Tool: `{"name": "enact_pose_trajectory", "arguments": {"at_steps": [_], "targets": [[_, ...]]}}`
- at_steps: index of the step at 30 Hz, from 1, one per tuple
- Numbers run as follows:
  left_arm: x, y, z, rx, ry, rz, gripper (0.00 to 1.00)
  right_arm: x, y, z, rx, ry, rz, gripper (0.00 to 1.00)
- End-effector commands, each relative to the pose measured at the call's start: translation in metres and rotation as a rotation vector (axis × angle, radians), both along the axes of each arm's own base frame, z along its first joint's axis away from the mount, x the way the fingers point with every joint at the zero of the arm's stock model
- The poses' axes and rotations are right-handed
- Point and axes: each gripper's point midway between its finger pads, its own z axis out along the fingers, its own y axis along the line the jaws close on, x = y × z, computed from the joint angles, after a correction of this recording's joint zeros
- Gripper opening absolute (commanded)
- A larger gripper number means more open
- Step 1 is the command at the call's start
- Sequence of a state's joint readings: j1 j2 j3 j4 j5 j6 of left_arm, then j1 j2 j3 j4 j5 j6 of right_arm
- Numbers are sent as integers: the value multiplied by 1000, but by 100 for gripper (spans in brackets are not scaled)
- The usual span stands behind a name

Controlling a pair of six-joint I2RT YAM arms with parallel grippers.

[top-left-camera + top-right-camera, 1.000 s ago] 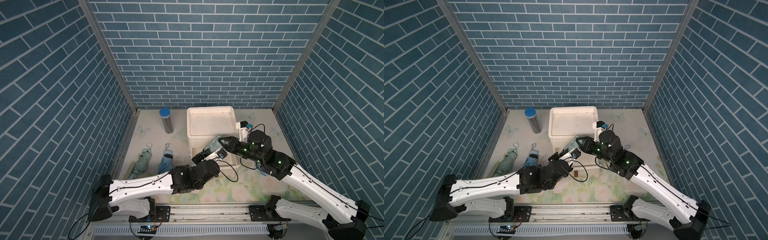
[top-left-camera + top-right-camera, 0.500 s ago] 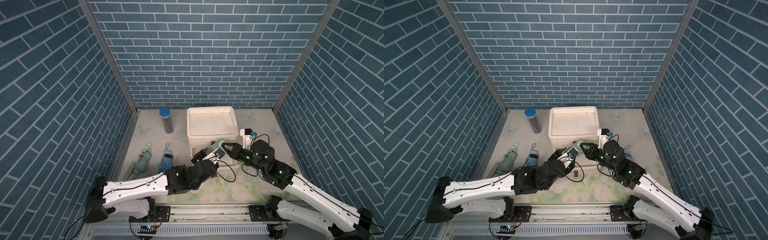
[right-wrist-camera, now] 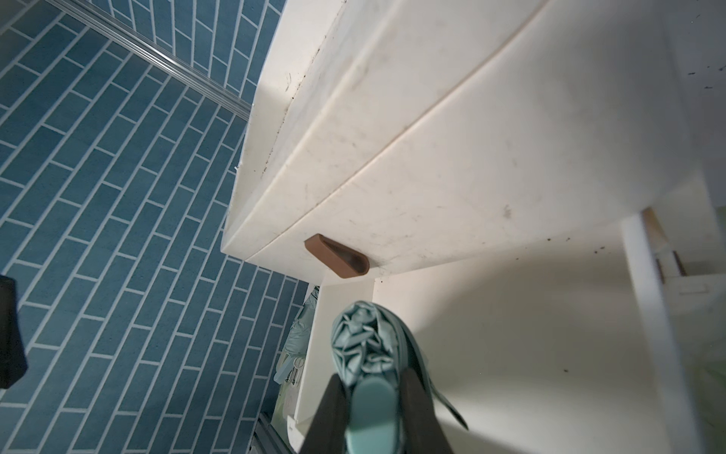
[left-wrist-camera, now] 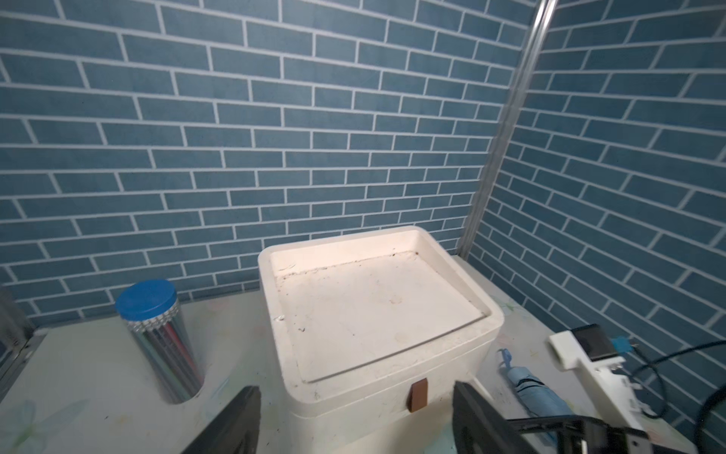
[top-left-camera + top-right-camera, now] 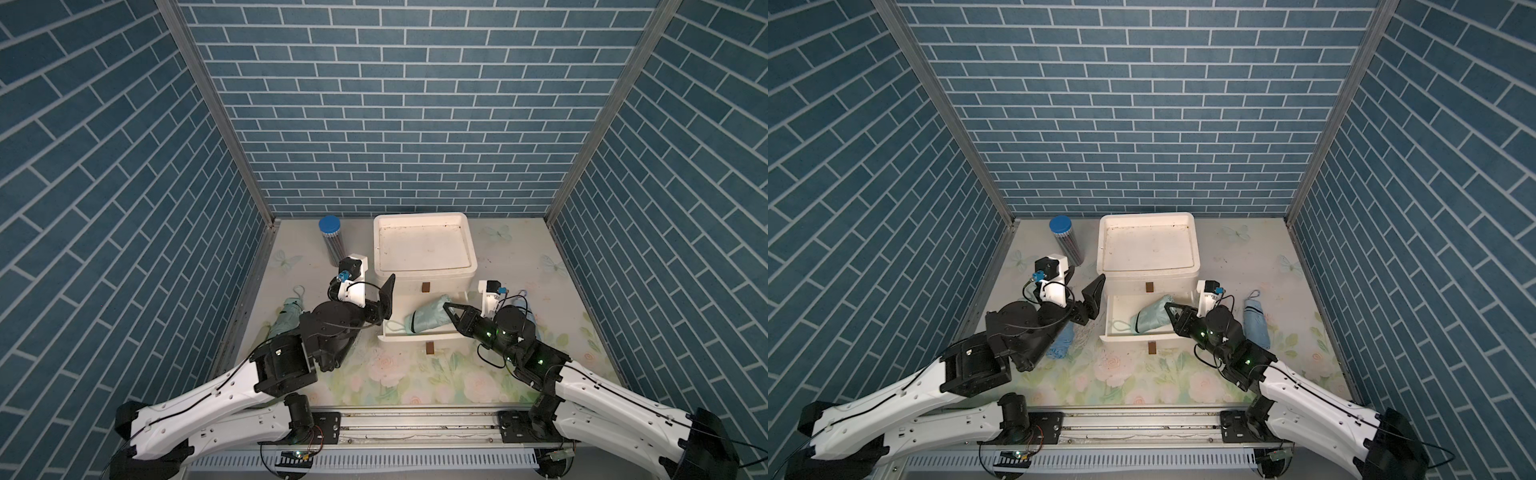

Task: Place the umbrella in the drawer by color
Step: Place the umbrella in the drawer.

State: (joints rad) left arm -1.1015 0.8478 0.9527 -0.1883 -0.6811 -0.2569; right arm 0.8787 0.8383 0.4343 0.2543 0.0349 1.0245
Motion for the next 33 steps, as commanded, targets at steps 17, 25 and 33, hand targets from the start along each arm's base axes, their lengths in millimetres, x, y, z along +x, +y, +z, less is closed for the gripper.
{"name": "enact_pose_trajectory", "arguments": {"at_steps": [17, 25, 33], "targets": [[46, 178, -123, -167, 368, 728, 85, 13, -13, -16, -421, 24, -60, 80], [44, 229, -148, -215, 439, 931, 85, 16, -16, 5, -504, -42, -59, 79], [34, 269, -202, -320, 589, 1097, 79, 7, -12, 26, -446, -134, -15, 77]]}}
